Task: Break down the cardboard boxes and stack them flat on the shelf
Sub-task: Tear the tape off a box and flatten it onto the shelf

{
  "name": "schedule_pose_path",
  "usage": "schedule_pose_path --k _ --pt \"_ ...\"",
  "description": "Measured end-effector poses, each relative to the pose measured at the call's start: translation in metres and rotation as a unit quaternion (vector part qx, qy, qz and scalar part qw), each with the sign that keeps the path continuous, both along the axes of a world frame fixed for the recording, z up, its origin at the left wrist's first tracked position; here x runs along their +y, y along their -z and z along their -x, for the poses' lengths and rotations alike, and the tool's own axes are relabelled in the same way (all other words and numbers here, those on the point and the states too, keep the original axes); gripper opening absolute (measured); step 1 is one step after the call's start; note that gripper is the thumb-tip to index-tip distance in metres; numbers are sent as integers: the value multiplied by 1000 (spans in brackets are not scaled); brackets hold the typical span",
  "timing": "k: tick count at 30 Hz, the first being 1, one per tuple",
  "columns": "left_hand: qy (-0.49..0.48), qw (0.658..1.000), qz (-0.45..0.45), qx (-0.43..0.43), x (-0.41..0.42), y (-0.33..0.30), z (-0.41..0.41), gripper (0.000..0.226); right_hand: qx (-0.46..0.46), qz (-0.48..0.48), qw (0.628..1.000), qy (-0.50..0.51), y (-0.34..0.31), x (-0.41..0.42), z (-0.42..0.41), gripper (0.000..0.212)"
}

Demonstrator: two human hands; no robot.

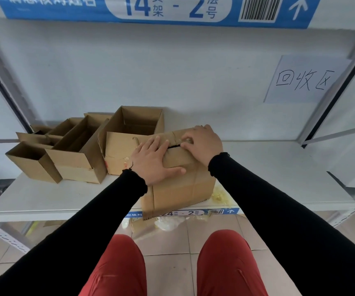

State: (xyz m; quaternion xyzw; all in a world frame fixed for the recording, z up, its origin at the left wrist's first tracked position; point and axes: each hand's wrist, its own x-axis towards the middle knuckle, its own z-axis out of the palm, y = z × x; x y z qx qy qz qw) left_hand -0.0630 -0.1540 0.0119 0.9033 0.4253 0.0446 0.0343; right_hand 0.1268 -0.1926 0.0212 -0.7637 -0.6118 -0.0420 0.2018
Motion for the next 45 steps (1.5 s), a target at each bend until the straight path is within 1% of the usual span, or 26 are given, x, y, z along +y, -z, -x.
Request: schedule_pose_path --k 2,5,8,10,13,15,16,17,19,22,24,25,27,28,29,31,32,33,34,36,37,38,39,41,42,45 --pt "3 1000 -6 8 3 1 2 110 55 -16 998 7 4 4 0 14" --pt "4 1000 4 24 10 -1 10 108 109 -56 992 26 5 8 8 19" --pt "-17 998 26 45 19 -7 22 110 255 -104 961 22 5 16 12 18" --pt "-31 999 32 27 23 -8 25 115 401 -135 906 6 6 19 15 16" --pt "-24 999 18 -34 23 -4 22 113 605 -176 777 1 -1 18 10 9" --pt "-9 1000 15 -6 21 0 19 113 683 -213 697 36 -7 12 -3 17" --pt "-8 1000 16 18 19 0 17 112 701 -227 673 62 -8 10 -13 23" --pt "-9 999 17 38 19 0 16 110 702 -233 668 85 -7 8 -22 31" --pt "-15 999 16 49 17 0 15 109 668 -212 706 101 -4 4 -32 43" --pt "-16 998 12 52 16 0 15 109 568 -157 804 77 -1 4 -24 36" --pt "-17 998 6 55 17 1 16 110 496 -122 857 67 -2 6 -14 31" --pt "-18 998 3 54 17 1 16 110 439 -96 892 56 -1 7 -12 32" --pt "-18 999 1 49 17 2 15 110 259 -25 965 38 2 9 -11 50" --pt "-18 999 2 48 17 2 15 110 193 3 980 39 4 10 -13 51" --pt "-18 999 3 49 16 2 15 109 160 16 986 49 5 10 -14 44" --pt "-21 998 5 52 15 1 15 109 162 -5 984 71 9 14 -21 31" --pt "-21 998 5 53 15 1 15 109 195 -24 977 79 13 16 -27 30" --pt "-21 998 6 52 15 1 15 109 265 -46 959 83 15 15 -31 31" --pt "-20 998 7 51 15 1 16 110 367 -70 924 86 18 14 -36 30" --pt "-16 999 11 49 15 1 16 110 568 -100 811 98 23 10 -40 19" --pt "-12 999 12 49 15 1 16 109 630 -102 762 107 24 7 -40 10" --pt "-10 999 12 49 15 2 16 109 665 -106 730 119 28 6 -42 4" --pt "-10 999 12 49 15 2 16 108 690 -116 704 126 30 4 -44 7" --pt "-12 999 13 48 15 2 16 107 724 -143 659 144 39 3 -54 8" --pt "-12 999 15 50 15 2 16 107 729 -154 648 159 44 1 -59 4" --pt "-11 999 18 50 14 2 15 106 692 -195 659 219 69 -10 -80 8"
